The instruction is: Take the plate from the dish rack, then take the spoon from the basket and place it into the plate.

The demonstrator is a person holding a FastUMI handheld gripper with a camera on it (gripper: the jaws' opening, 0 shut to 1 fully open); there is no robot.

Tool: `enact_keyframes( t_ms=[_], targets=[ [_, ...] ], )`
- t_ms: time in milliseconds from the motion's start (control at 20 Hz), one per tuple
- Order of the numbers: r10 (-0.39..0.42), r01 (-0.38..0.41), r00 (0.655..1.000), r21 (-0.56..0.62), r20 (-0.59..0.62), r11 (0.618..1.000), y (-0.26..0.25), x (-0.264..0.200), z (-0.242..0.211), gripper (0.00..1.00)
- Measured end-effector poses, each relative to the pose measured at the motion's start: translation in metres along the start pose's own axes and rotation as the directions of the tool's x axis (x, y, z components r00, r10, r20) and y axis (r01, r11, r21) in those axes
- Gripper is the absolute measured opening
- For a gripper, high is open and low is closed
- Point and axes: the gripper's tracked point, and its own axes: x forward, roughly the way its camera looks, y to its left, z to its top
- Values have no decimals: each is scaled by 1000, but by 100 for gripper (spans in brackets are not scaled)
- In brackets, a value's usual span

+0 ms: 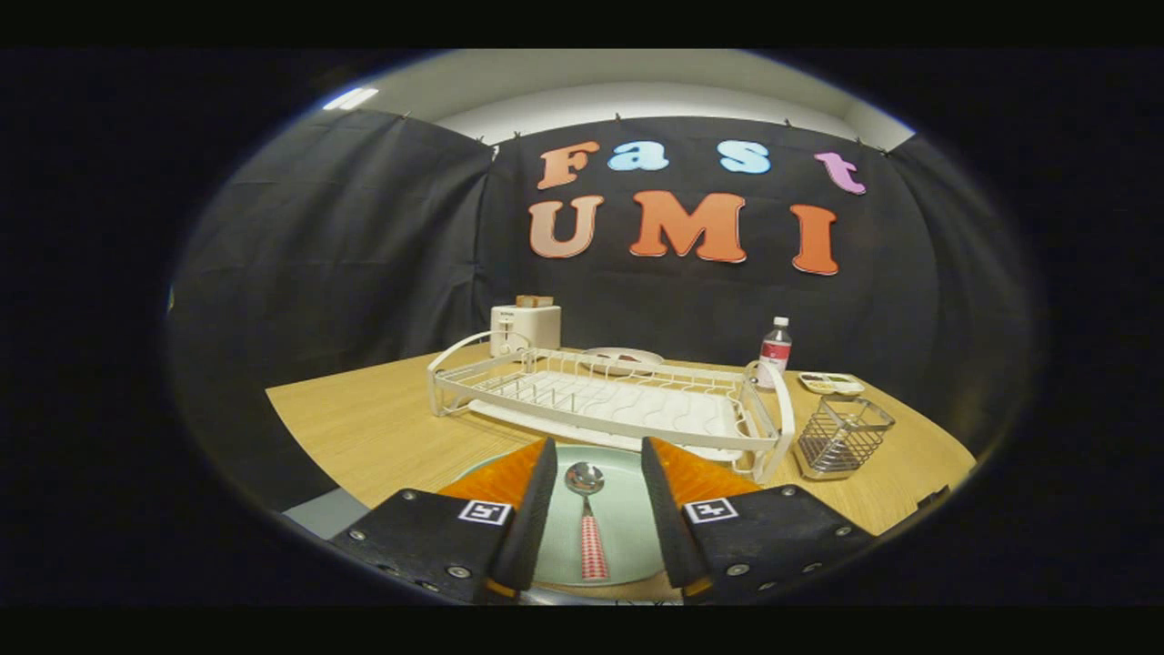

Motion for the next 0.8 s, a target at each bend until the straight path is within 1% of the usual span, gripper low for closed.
enact_keyframes(
  t_ms=[50,200,300,550,800],
  targets=[
    [-8,8,1000,6,6,1000,-4,0,3,59],
    [-47,47,999,13,18,999,-20,-1,11,91],
    [-75,74,997,23,16,997,-33,-2,15,98],
    [-167,167,986,30,10,986,-78,-11,31,99],
    [-268,268,963,20,20,963,-129,-24,52,99]
  ],
)
